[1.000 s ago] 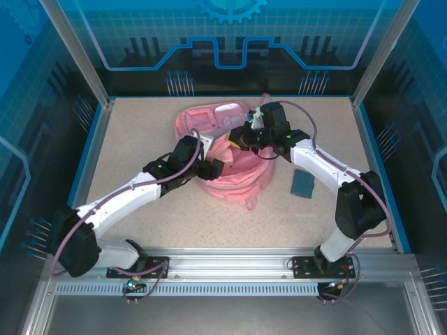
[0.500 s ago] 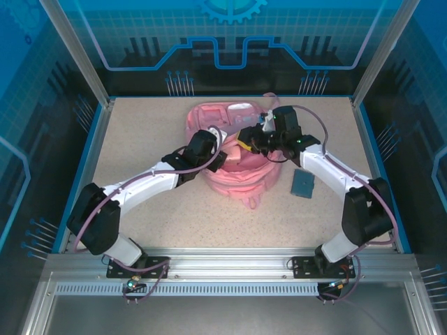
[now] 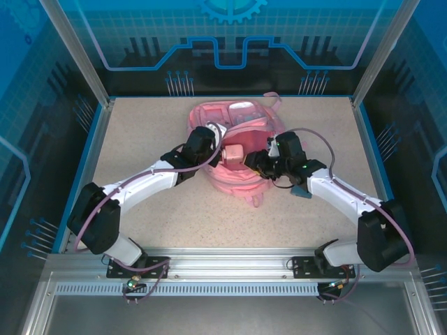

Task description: Pack books, pencil case, and school supplies into a backpack

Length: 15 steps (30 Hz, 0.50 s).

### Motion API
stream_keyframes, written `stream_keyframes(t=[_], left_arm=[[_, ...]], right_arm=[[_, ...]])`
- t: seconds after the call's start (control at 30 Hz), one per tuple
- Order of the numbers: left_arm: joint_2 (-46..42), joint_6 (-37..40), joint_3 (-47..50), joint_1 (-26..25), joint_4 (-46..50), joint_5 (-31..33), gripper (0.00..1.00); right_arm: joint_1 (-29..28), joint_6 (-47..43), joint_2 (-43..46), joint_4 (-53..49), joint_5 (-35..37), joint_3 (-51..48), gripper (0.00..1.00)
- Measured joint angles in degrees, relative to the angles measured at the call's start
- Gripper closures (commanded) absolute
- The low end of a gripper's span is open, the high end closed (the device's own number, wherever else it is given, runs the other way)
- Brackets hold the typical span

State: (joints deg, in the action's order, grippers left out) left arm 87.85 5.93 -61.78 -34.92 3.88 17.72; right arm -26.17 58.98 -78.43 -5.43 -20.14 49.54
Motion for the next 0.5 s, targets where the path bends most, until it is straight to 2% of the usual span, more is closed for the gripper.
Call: stream_keyframes(t=[0.2, 0.5], left_arm=[[-1.81, -1.33, 0.24, -1.07, -0.17, -1.49, 0.94], [-5.68, -3.43, 3.78, -2.01, -1.51, -4.35, 0.95]], right_arm=[[-1.73, 0.57, -5.62, 6.69, 2.56, 0.2, 0.74], [-2.34, 0.74, -11.47, 15.45, 6.67, 2.97, 0.75]])
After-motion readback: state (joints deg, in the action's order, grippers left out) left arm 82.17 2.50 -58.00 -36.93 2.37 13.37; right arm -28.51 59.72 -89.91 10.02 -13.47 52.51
